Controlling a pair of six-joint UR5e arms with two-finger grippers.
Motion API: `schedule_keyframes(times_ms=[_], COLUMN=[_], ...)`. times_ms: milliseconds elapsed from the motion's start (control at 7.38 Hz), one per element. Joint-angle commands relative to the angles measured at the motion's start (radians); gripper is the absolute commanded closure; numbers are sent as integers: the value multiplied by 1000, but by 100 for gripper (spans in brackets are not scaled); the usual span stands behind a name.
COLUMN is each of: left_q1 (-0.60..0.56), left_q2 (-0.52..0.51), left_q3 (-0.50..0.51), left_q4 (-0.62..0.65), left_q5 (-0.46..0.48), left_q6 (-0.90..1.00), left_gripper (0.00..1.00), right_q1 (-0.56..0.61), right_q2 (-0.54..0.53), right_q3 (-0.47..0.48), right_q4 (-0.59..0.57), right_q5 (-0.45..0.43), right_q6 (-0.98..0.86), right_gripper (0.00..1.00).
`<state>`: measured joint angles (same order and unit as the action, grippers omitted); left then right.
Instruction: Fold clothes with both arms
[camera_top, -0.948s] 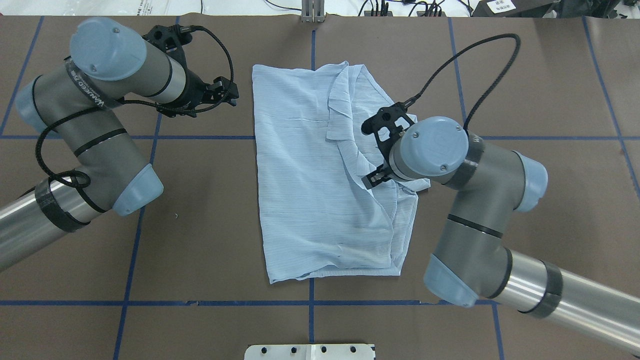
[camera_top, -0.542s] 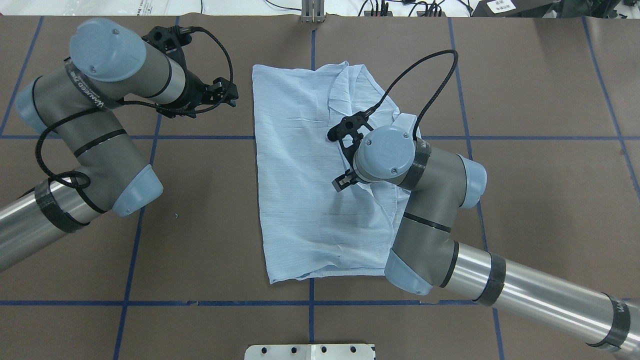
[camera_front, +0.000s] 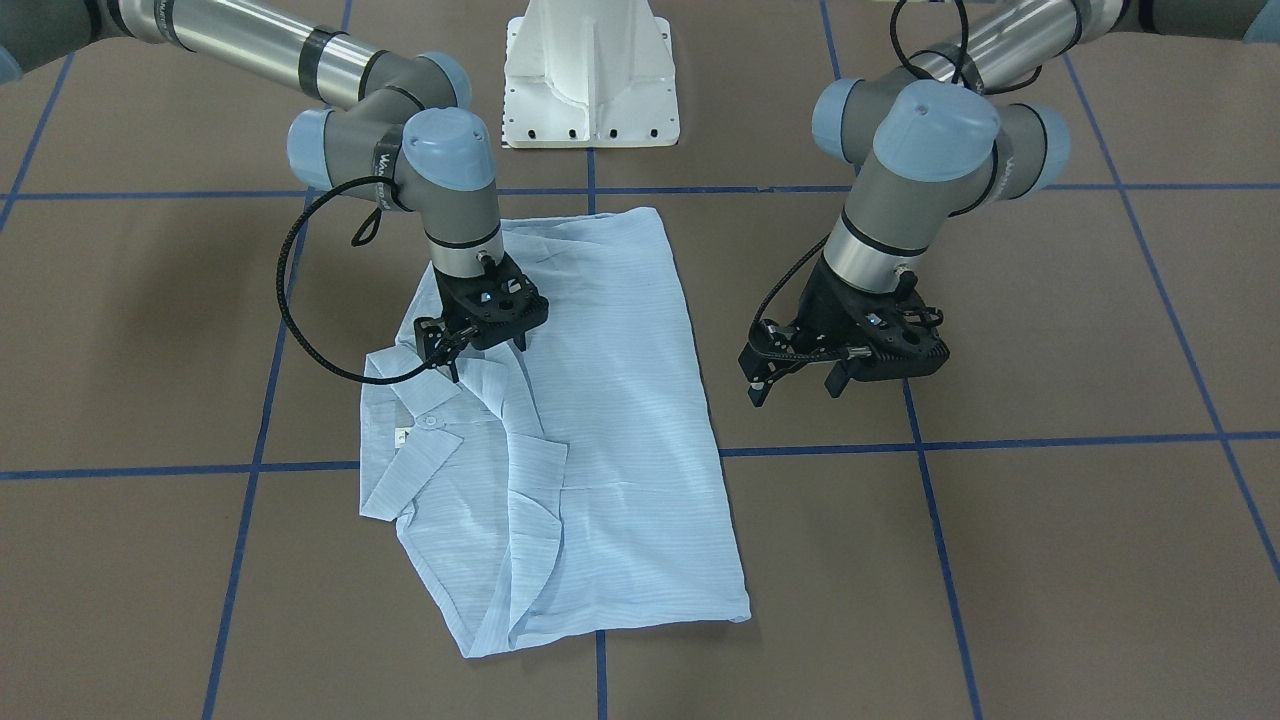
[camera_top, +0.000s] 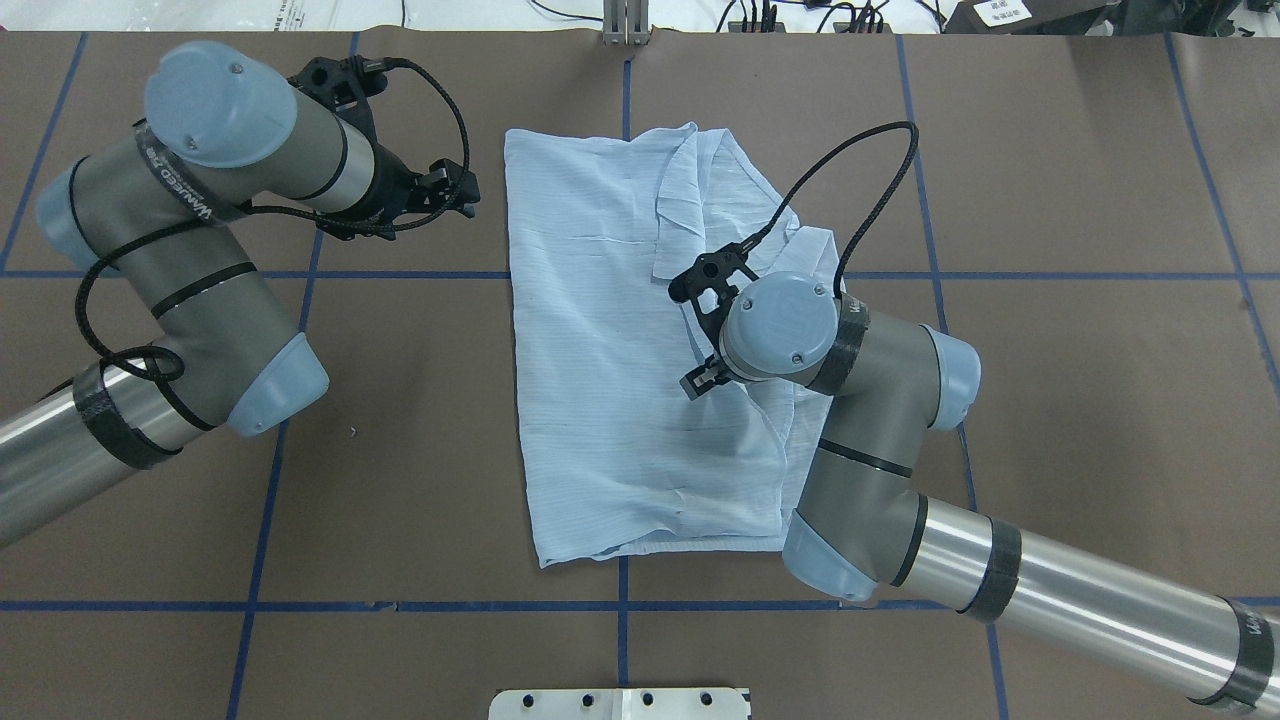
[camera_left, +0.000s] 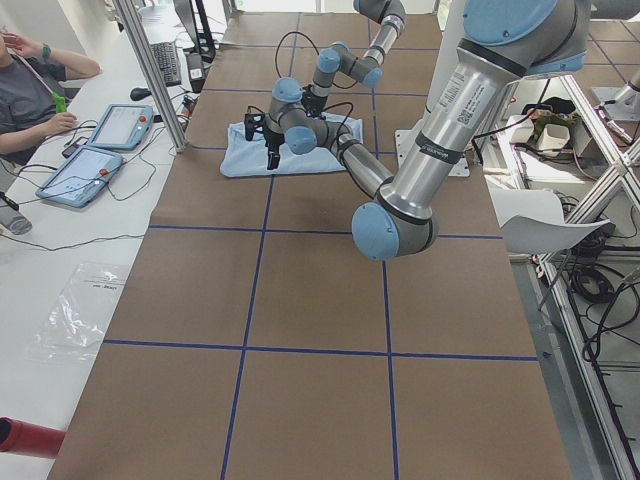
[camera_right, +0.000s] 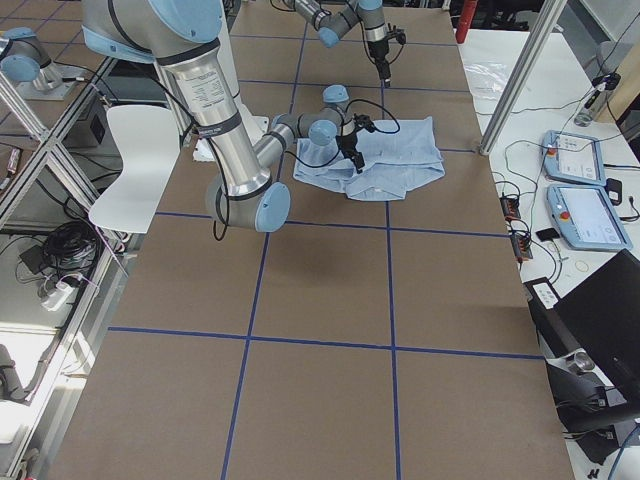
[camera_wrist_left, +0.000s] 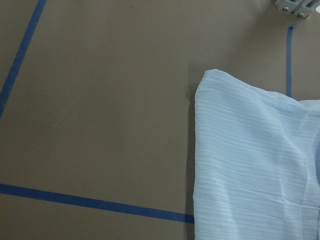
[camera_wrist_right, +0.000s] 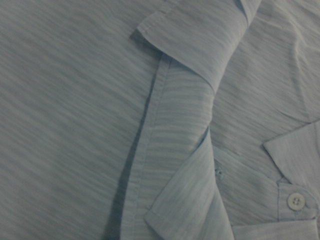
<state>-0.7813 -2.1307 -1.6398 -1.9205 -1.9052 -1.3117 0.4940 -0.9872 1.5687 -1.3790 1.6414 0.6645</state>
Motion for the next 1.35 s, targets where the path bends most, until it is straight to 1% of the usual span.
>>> schedule_keyframes(times_ms=[0,271,406,542,677,813,1084,1219], left_q1=[5,20,24,25,25,25,25,25], left_q2=[-2,-9,-14,-14,-14,-15,-20,-20], left_q3=[0,-2,-3,-6,-5,-9,-11,-12], left_q4=[0,0,0,0,0,2,5,5], left_q5=[0,0,0,0,0,0,0,0], left_q6=[-6,-29,-43,-43,-43,-43,-43,-43], left_gripper=[0,0,0,0,0,0,0,0], right_q1=[43,101,122,165,220,271,273,271], right_q2=[-14,-85,-155,-218,-259,-249,-168,-145], right_q3=[-1,14,16,55,104,117,111,97], right_q4=[-2,3,14,18,15,11,-1,0], right_q5=[8,12,12,21,91,174,187,186], right_q6=[-17,-102,-118,-156,-219,-224,-212,-209], right_gripper=[0,0,0,0,0,0,0,0])
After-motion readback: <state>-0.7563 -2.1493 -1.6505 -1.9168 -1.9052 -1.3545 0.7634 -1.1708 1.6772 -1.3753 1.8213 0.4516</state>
